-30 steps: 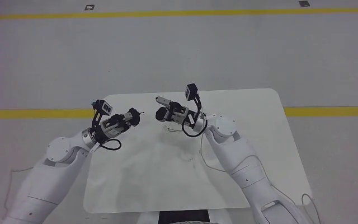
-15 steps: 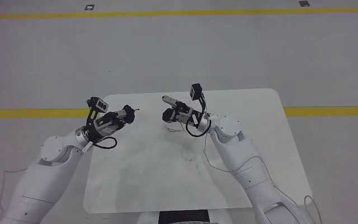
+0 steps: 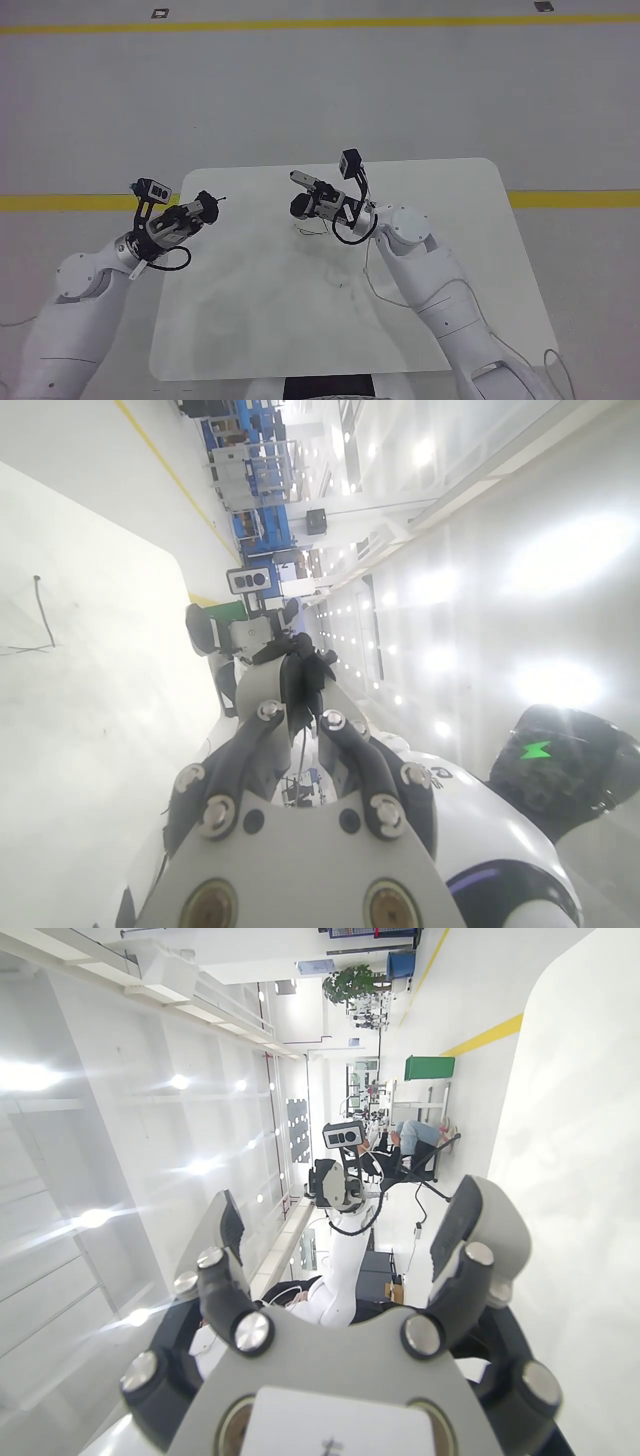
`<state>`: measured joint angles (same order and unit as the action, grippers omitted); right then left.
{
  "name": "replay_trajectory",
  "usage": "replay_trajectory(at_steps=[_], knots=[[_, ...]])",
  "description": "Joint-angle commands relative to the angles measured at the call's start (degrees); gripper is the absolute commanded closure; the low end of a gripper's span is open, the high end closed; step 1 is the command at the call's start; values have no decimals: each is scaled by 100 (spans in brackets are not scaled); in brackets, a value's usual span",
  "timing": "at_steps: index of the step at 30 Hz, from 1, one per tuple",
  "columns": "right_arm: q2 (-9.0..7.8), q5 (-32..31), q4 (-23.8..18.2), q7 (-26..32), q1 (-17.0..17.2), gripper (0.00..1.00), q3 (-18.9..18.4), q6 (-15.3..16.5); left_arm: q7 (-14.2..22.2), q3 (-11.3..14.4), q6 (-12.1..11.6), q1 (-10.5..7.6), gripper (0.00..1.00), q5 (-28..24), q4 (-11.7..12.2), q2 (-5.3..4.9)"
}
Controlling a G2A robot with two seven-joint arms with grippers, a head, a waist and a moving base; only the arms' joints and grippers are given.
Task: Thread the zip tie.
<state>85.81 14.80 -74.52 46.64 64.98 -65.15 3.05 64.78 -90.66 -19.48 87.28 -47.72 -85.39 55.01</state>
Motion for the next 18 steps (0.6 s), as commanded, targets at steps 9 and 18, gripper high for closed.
replay_trajectory(at_steps=[9,18], knots=[[0,-8,-1,-31,8,0,3,-5,503,-325,0,-126,100,141,395,319],[22,-2106,307,-737,-761,0,847,-1325,503,-325,0,-126,100,141,395,319]])
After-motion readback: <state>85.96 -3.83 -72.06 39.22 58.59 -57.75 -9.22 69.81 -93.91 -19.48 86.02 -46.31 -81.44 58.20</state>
